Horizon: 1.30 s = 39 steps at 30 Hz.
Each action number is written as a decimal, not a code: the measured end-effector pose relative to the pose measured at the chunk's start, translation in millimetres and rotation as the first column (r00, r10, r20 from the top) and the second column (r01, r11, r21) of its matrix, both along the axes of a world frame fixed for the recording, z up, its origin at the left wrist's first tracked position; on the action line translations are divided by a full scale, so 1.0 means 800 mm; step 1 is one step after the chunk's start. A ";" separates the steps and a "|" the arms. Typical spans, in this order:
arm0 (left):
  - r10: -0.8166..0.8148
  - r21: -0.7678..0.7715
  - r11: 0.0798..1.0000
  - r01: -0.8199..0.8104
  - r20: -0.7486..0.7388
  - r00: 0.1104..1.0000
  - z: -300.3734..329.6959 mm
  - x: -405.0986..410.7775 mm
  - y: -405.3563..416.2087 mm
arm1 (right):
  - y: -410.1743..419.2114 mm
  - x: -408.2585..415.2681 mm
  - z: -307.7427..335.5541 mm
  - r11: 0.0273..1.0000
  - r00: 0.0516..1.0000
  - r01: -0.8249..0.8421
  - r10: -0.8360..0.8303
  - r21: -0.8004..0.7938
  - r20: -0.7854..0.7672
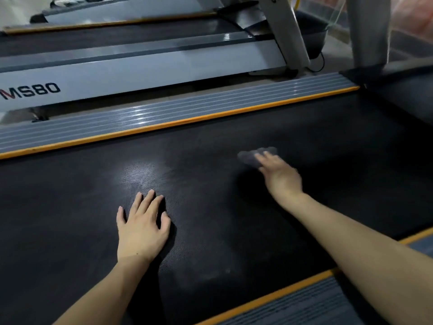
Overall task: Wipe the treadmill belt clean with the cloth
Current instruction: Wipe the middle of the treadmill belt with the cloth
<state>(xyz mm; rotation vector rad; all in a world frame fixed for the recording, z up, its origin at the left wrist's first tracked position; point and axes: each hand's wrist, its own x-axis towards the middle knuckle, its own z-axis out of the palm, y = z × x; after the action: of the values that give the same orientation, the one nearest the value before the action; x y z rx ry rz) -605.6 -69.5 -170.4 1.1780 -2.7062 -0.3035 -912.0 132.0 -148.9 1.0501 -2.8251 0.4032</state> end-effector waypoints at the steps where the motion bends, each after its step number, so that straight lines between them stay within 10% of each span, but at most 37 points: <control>1: 0.004 0.007 1.000 -0.004 -0.001 1.000 0.000 -0.002 0.000 | 0.013 -0.016 0.003 0.991 0.990 0.137 -0.137 0.012 0.044; 5: 0.001 0.011 1.000 -0.001 -0.006 1.000 -0.001 -0.004 0.000 | -0.031 0.029 0.001 0.963 0.957 0.268 -0.263 -0.025 0.124; 13: -0.004 0.014 1.000 0.005 -0.065 0.998 0.001 0.002 0.001 | -0.100 0.168 -0.021 0.887 0.896 -0.442 0.444 -0.133 -0.021; 22: 0.002 0.047 0.999 -0.001 -0.005 1.000 0.003 -0.003 0.000 | -0.003 0.044 -0.001 0.954 0.968 0.237 -0.216 -0.181 0.129; 30: -0.014 0.015 1.000 0.015 -0.036 0.999 0.004 -0.001 0.000 | -0.035 0.196 -0.011 0.825 0.862 -0.490 0.507 -0.282 -0.015; 39: -0.007 0.035 0.999 0.008 -0.024 1.000 0.004 -0.004 0.001 | 0.015 0.048 -0.003 0.947 0.982 0.124 -0.073 -0.297 0.175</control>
<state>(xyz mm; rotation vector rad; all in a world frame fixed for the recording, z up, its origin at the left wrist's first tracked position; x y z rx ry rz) -608.9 -68.6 -167.5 1.1664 -2.6962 -0.3645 -873.8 144.3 -151.5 0.8429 -2.8073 0.9217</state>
